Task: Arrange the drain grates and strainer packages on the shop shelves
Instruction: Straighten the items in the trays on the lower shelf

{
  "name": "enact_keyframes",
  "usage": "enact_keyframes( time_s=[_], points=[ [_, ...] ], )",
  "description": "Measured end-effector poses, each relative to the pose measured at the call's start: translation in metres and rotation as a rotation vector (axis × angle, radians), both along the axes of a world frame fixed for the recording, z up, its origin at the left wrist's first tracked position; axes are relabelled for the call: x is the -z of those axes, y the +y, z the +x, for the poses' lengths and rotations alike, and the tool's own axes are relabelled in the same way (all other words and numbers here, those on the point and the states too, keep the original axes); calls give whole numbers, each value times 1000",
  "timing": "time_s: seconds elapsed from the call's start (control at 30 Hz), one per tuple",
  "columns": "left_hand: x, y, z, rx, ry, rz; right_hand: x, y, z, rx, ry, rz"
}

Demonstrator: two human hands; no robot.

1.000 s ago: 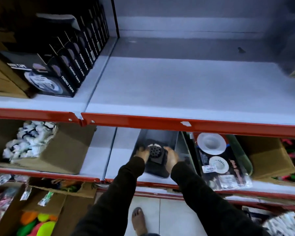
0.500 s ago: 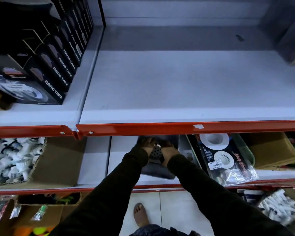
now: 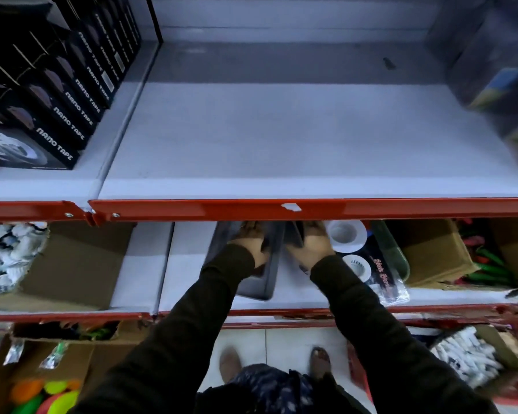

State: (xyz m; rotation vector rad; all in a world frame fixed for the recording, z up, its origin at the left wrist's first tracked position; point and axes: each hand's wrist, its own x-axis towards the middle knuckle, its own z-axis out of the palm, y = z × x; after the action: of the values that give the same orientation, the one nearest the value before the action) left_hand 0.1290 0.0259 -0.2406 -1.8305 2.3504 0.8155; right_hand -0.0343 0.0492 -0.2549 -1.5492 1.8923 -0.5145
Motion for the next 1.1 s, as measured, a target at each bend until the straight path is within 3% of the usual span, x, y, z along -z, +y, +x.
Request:
enact_keyframes(
  time_s=[0.07, 0.2, 0.3, 0.4, 0.53, 0.63, 0.8, 0.87, 0.97, 1.1],
  points=[
    [-7, 7, -38, -127, 154, 109, -11, 5, -38, 114, 7, -2],
    [3, 31, -113, -328, 358, 344, -13, 15, -115, 169, 303, 145],
    [7, 45, -158, -453, 377, 469, -4, 26, -158, 163, 226, 393],
    [12, 47, -173, -532, 282, 507, 11, 31, -168, 137, -28, 509],
    [24, 34, -189, -703, 316, 434, 12, 15, -175, 138, -164, 349],
    [27, 27, -191, -697, 267, 308, 12, -4, -173, 68, -146, 329],
    [27, 32, -201, -744, 261, 314, 25, -5, -177, -10, -65, 362],
    [36, 26, -201, -824, 418, 349, 26, -6, -180, 46, -150, 336],
    [42, 9, -199, -1049, 820, 302, 28, -23, -176, 154, -338, 234],
    [60, -26, -201, -1093, 994, 399, 22, -45, -171, 164, -508, 158]
  ],
)
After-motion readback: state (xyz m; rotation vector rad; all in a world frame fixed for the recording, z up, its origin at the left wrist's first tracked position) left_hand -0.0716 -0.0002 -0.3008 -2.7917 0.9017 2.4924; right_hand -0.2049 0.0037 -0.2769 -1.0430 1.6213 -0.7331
